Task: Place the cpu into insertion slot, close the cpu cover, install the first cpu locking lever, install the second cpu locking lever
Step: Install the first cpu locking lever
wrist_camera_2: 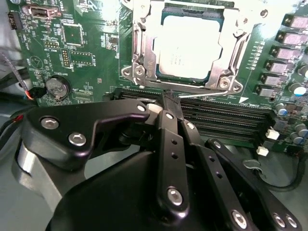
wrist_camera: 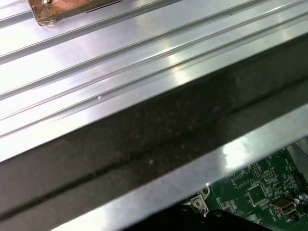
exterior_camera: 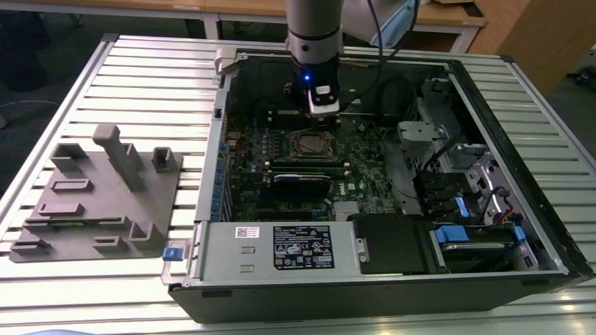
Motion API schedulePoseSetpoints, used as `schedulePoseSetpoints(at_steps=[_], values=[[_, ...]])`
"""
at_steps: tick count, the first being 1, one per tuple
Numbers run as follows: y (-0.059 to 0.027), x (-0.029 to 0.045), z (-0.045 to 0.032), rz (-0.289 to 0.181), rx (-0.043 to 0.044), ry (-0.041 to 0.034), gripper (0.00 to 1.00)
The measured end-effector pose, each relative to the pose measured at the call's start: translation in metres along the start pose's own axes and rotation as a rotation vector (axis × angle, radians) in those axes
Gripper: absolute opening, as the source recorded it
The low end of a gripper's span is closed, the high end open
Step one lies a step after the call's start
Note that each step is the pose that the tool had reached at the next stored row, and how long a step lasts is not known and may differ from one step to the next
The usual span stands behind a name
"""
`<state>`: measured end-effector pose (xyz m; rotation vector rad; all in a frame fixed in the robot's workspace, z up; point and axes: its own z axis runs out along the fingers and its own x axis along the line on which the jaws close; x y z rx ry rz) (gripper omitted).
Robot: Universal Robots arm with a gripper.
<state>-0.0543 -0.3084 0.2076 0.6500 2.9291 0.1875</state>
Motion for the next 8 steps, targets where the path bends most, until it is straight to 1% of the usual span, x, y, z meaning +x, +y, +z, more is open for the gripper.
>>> schedulePoseSetpoints(at_steps=[2, 4, 6, 8], values=[[-0.0008, 0.0017, 0.0005, -0.002, -0.0096, -0.0117, 0.11], [-0.0015, 0.003, 0.0009, -0.003, -0.016, -0.0193, 0.11], [-0.002, 0.0039, 0.0016, -0.003, -0.0194, -0.0233, 0.11], [-0.0023, 0.0044, 0.0021, -0.003, -0.0217, -0.025, 0.11]])
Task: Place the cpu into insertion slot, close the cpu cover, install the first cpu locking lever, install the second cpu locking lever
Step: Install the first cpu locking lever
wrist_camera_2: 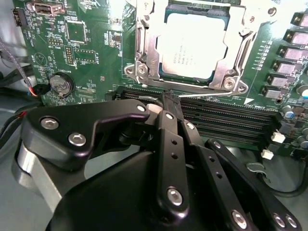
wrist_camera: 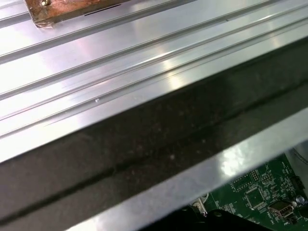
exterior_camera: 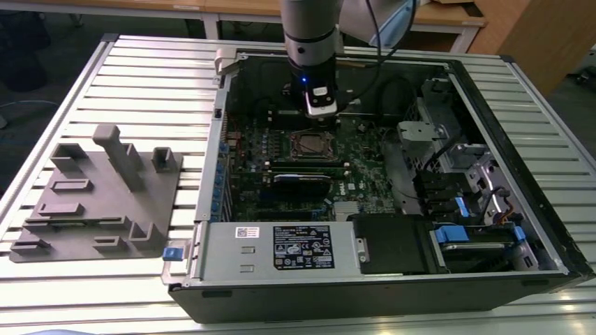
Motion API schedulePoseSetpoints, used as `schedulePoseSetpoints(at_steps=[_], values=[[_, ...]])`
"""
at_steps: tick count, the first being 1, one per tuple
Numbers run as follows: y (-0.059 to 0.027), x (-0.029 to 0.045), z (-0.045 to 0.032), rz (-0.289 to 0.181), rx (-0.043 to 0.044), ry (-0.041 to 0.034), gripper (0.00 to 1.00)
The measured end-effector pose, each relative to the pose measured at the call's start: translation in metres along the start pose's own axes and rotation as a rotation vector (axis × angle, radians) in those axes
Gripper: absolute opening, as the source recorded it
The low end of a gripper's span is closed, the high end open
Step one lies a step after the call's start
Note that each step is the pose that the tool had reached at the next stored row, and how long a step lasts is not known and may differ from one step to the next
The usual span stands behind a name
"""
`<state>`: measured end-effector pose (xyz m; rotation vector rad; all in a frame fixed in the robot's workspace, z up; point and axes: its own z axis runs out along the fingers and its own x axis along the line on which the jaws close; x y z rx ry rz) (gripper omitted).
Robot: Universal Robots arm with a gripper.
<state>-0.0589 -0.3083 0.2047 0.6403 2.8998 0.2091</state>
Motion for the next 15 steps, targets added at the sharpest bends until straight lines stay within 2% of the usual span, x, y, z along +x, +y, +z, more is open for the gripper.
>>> schedulePoseSetpoints(at_steps=[11, 15], values=[[0.0014, 0.0022, 0.0018, 0.0, -0.0051, -0.0016, 0.11], [0.0013, 0.0023, 0.0029, 0.0, -0.0067, -0.0049, 0.11]])
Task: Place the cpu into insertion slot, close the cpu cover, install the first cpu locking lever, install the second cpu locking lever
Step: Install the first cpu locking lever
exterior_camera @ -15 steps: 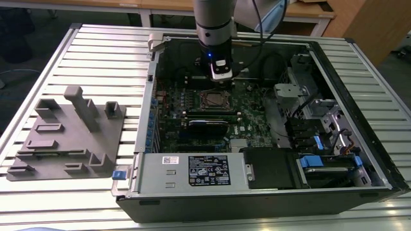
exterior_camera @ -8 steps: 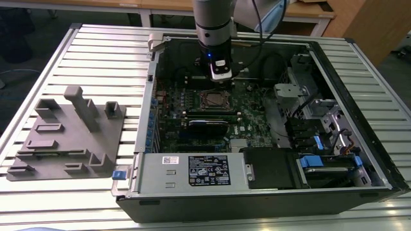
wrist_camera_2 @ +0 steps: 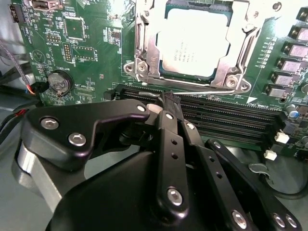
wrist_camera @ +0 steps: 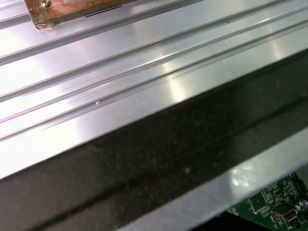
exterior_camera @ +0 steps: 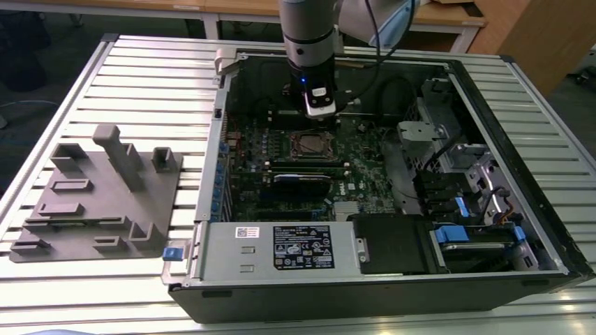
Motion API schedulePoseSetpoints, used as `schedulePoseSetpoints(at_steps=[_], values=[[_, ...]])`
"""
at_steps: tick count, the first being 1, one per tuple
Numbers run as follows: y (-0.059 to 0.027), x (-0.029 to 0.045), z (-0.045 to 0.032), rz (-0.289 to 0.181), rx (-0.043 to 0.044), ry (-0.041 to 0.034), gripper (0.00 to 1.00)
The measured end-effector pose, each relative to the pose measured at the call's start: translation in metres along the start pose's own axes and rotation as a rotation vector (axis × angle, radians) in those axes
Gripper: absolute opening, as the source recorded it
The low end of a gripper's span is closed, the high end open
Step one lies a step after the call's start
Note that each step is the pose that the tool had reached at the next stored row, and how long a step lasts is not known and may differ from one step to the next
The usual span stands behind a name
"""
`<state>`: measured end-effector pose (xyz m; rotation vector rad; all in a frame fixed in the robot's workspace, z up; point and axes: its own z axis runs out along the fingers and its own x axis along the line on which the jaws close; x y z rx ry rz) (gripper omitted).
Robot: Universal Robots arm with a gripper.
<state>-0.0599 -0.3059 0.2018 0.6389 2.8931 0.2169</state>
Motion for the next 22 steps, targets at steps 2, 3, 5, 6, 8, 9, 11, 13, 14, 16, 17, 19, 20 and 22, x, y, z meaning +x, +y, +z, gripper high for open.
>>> schedulePoseSetpoints(at_steps=[2, 3, 5, 6, 8, 9, 11, 13, 14, 16, 17, 19, 20, 22], values=[[0.0, 0.0, 0.0001, 0.0, -0.0001, -0.0005, 0.11], [0.0, 0.0, 0.0001, 0.0, -0.0001, -0.0006, 0.11], [0.0, 0.0, 0.0001, 0.0, -0.0003, -0.0007, 0.11], [-0.0002, 0.0, 0.0002, 0.0, -0.0006, -0.0008, 0.11], [-0.0016, -0.0007, 0.0, 0.0, -0.0005, -0.0007, 0.11], [-0.0025, -0.0011, 0.0, 0.0, -0.0005, -0.0007, 0.11], [-0.0042, -0.0019, -0.0001, 0.0, -0.0004, -0.0007, 0.11], [-0.0052, -0.0023, 0.0003, 0.0, -0.0003, -0.0011, 0.11], [-0.0055, -0.0023, 0.0006, 0.0, -0.0005, -0.0015, 0.11], [-0.0056, -0.0023, 0.0011, 0.0, 0.0002, -0.0021, 0.11], [-0.0055, -0.0022, 0.0012, 0.0, 0.0, -0.0022, 0.11], [-0.0045, -0.0017, 0.0014, 0.002, 0.0003, -0.0028, 0.11], [-0.0033, -0.0011, 0.0015, 0.004, 0.001, -0.0033, 0.11], [0.0002, 0.0005, 0.0019, 0.007, 0.0031, -0.0046, 0.11]])
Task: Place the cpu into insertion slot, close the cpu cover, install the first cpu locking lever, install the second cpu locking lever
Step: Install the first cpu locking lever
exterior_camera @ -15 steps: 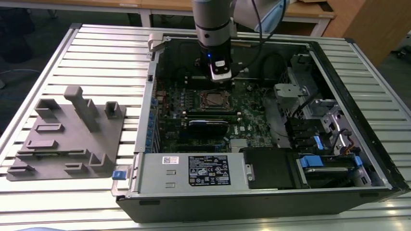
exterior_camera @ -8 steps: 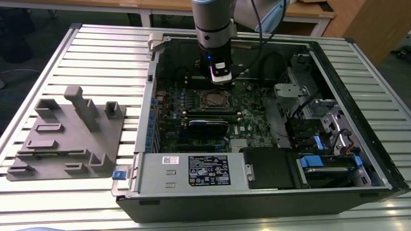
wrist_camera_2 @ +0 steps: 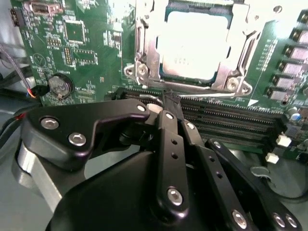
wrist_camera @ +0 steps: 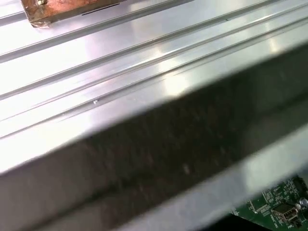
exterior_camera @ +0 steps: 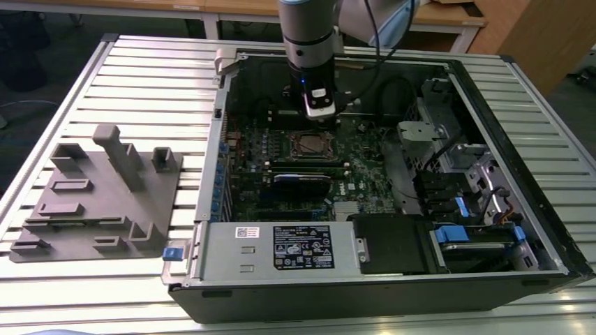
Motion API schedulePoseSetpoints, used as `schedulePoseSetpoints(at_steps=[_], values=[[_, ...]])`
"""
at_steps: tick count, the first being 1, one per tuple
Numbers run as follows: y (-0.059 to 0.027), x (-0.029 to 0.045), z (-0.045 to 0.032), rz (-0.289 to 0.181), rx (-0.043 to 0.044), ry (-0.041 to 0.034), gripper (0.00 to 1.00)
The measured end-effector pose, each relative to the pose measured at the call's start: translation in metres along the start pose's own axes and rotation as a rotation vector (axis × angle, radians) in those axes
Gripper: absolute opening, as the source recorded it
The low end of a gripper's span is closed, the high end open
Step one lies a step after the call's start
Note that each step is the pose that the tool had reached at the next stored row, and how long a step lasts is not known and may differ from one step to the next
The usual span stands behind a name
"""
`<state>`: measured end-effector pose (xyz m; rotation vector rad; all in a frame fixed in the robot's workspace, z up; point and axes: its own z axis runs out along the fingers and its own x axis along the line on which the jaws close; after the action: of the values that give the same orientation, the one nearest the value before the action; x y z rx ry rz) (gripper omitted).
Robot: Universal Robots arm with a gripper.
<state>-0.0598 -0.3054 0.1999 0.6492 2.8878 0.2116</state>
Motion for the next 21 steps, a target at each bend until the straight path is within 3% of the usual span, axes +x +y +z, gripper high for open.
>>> schedulePoseSetpoints(at_steps=[10, 15, 21], values=[[0.0008, 0.0005, 0.0006, 0.0, 0.011, -0.0055, 0.11], [-0.0002, 0.0002, 0.0012, -0.003, 0.023, -0.0119, 0.11], [0.0004, 0.0005, 0.0013, -0.003, 0.024, -0.0125, 0.11]])
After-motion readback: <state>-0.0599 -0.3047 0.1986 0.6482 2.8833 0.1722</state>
